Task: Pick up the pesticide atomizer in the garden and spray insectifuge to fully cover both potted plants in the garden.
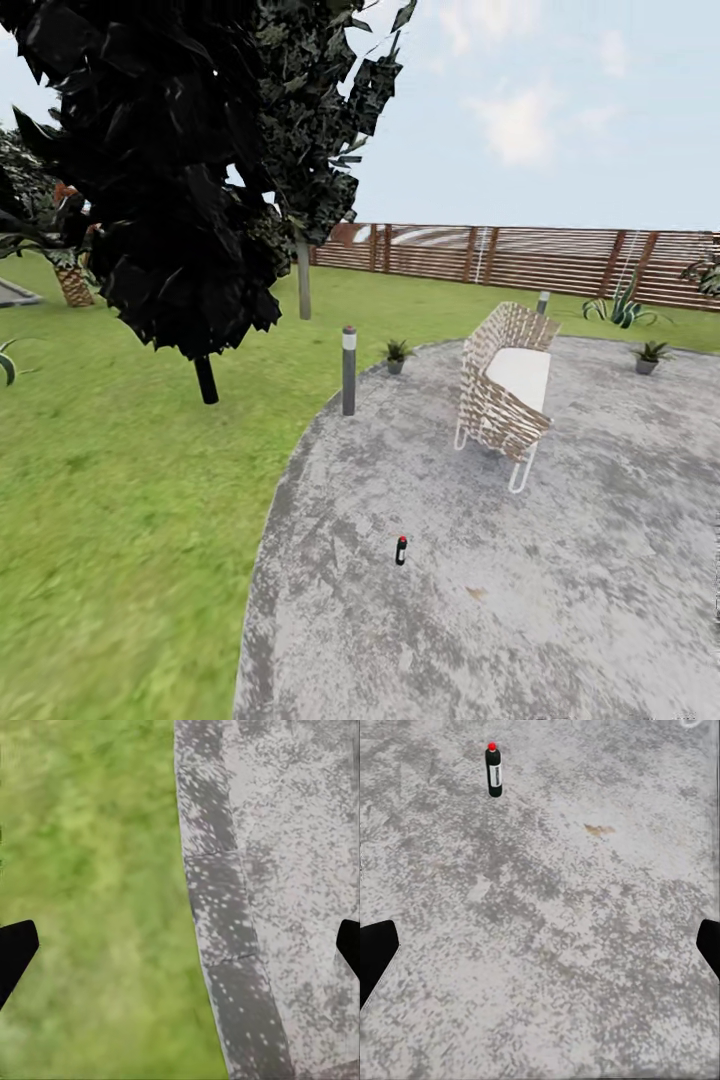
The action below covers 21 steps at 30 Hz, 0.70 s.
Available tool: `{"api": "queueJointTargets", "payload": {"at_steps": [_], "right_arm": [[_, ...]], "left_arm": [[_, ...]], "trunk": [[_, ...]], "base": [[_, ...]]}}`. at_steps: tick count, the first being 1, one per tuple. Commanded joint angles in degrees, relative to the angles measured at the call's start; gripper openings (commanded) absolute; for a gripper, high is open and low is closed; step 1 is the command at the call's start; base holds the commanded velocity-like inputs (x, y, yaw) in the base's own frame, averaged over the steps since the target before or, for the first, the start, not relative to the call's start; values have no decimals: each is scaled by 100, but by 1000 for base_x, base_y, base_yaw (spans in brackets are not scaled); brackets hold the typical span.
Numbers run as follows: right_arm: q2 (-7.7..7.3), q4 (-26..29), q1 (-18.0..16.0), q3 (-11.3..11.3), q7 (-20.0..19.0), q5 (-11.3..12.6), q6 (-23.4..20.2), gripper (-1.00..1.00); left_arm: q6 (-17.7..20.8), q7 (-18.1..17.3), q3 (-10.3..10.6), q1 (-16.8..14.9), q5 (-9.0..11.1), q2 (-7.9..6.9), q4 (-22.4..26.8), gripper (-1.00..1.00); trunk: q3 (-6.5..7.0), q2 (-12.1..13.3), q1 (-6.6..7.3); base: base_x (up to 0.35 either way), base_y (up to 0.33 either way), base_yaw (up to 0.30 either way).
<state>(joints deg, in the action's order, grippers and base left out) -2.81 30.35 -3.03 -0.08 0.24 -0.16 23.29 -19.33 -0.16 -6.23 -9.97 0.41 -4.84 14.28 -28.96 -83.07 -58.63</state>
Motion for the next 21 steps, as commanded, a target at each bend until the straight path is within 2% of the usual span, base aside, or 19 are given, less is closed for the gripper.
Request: {"api": "queueJointTargets", "payload": {"at_steps": [1,12,21], "right_arm": [[0,-3,-5,0,2,-2,17,100],[0,-3,-5,-1,2,-2,17,100],[0,-3,-5,-1,2,-2,17,100]], "left_arm": [[-18,-2,-9,-4,3,1,-4,100],[-18,-3,-9,0,-3,1,-4,100],[-18,-8,-9,-4,-6,1,-4,100]], "trunk": [[-10,-1,-10],[-51,-1,-10],[-80,-1,-10]], "base": [[94,295,-260],[97,297,-274],[207,276,-279]]}}
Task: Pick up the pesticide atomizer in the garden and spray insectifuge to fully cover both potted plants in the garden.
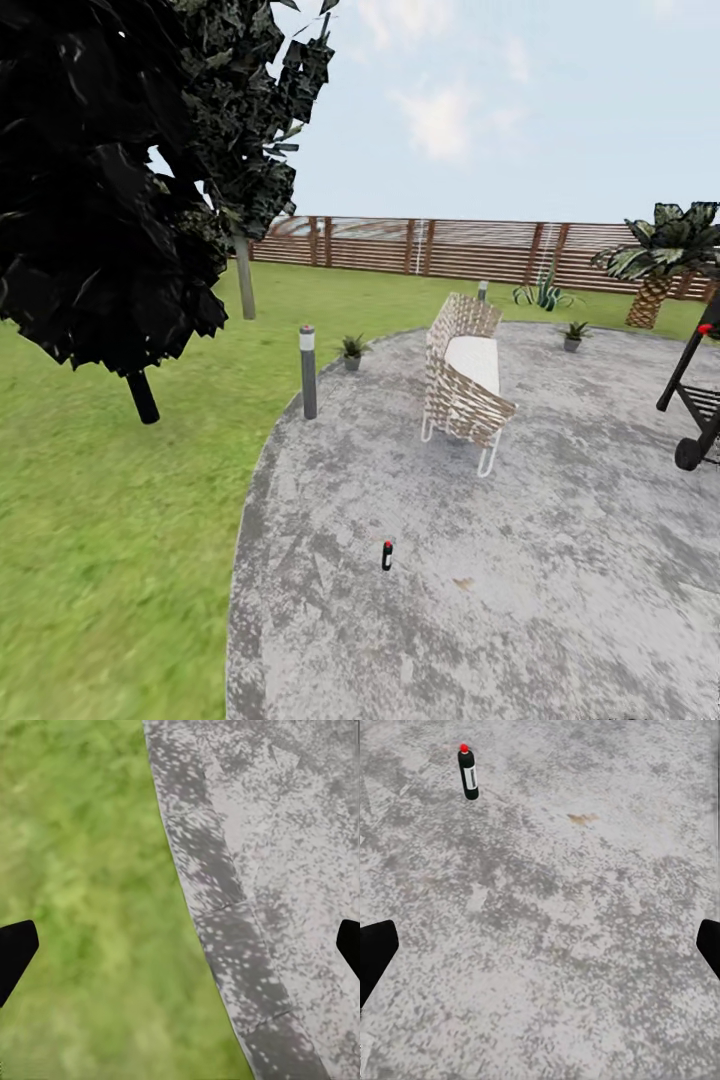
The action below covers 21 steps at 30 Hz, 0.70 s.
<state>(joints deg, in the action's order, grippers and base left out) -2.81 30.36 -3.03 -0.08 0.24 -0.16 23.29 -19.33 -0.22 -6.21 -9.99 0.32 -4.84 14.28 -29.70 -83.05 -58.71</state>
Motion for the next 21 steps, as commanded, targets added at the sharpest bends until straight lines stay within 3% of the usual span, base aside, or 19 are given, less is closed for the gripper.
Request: {"api": "queueJointTargets", "payload": {"at_steps": [1,21], "right_arm": [[0,-4,-4,-1,2,-2,17,100],[0,-4,-4,-1,2,-2,17,100]], "left_arm": [[-18,-1,-12,-2,3,1,-4,100],[-18,1,-12,-3,5,1,-4,100]], "trunk": [[-9,-3,-2],[-74,-3,-2]], "base": [[236,253,-279],[197,279,-279]]}}
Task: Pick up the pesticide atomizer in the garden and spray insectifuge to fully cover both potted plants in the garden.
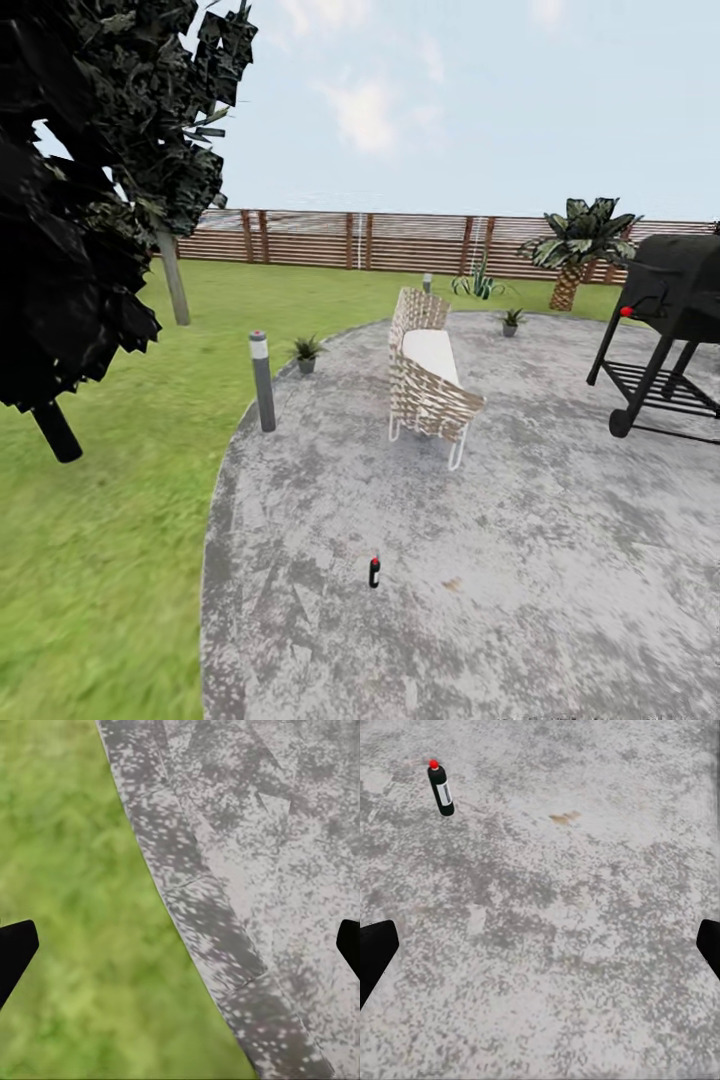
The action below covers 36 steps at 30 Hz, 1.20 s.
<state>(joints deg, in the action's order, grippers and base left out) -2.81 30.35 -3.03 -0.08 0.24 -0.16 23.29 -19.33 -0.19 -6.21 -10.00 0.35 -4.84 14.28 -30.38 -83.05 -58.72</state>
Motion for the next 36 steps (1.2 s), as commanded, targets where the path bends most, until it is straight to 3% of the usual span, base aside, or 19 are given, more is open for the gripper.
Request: {"api": "queueJointTargets", "payload": {"at_steps": [1,36], "right_arm": [[0,-3,-4,-1,2,-2,17,100],[9,-4,-4,3,2,-2,15,100]], "left_arm": [[-18,-3,-11,-2,3,1,-4,100],[-18,1,-13,-2,9,1,-4,100]], "trunk": [[-9,-3,-1],[-126,-3,-1]], "base": [[136,309,-279],[95,316,-279]]}}
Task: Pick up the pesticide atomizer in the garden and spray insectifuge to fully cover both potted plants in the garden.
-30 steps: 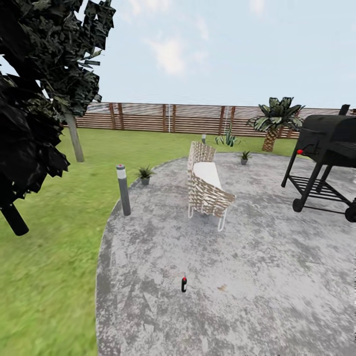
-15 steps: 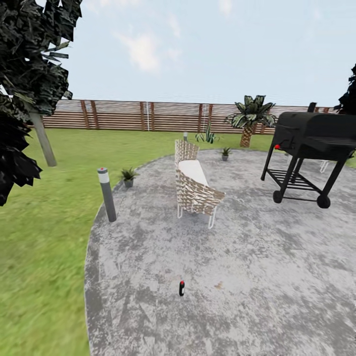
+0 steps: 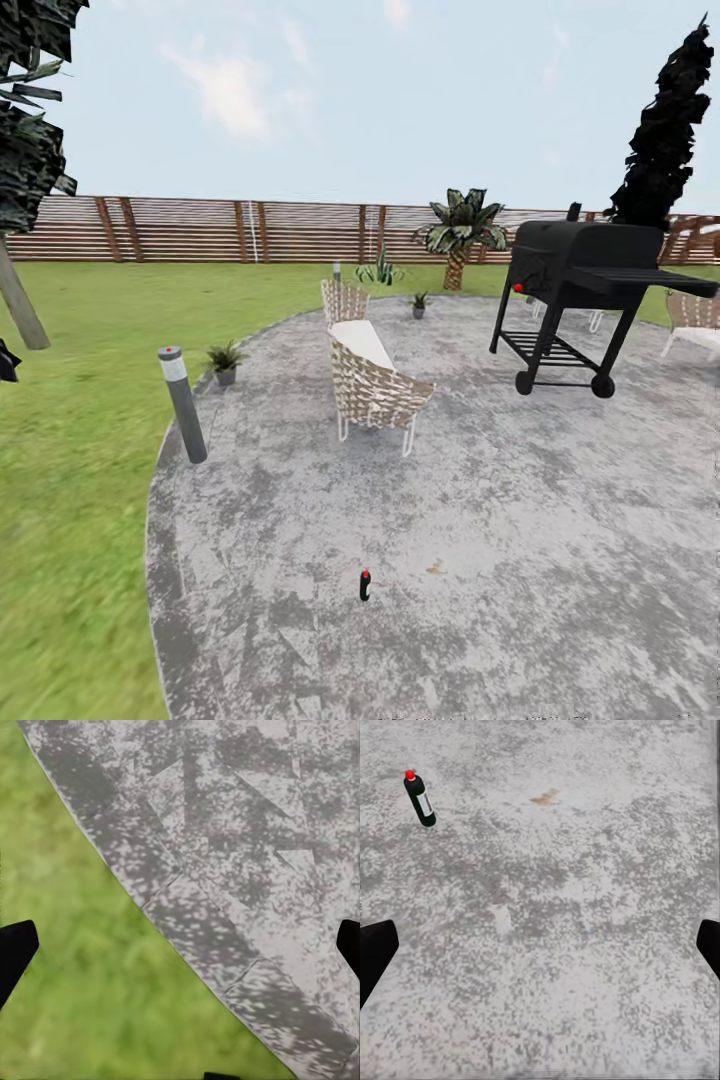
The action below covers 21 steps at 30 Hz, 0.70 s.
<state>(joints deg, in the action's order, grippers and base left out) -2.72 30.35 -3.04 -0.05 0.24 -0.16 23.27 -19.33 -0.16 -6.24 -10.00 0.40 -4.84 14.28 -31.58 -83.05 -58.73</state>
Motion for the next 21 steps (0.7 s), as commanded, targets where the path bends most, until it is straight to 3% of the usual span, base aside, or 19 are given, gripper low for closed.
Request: {"api": "queueJointTargets", "payload": {"at_steps": [1,13,21], "right_arm": [[0,-5,-4,-2,2,-2,16,100],[0,-11,-4,5,2,-2,17,100],[0,-11,-4,3,2,-2,16,100]], "left_arm": [[-18,-2,-12,-2,4,1,-4,100],[-18,-2,-15,-2,2,1,-4,100],[-14,-2,-12,-2,1,8,0,100]], "trunk": [[-9,-3,0],[-49,-3,0],[-76,-3,0]], "base": [[1,327,-279],[0,310,-279],[0,52,-279]]}}
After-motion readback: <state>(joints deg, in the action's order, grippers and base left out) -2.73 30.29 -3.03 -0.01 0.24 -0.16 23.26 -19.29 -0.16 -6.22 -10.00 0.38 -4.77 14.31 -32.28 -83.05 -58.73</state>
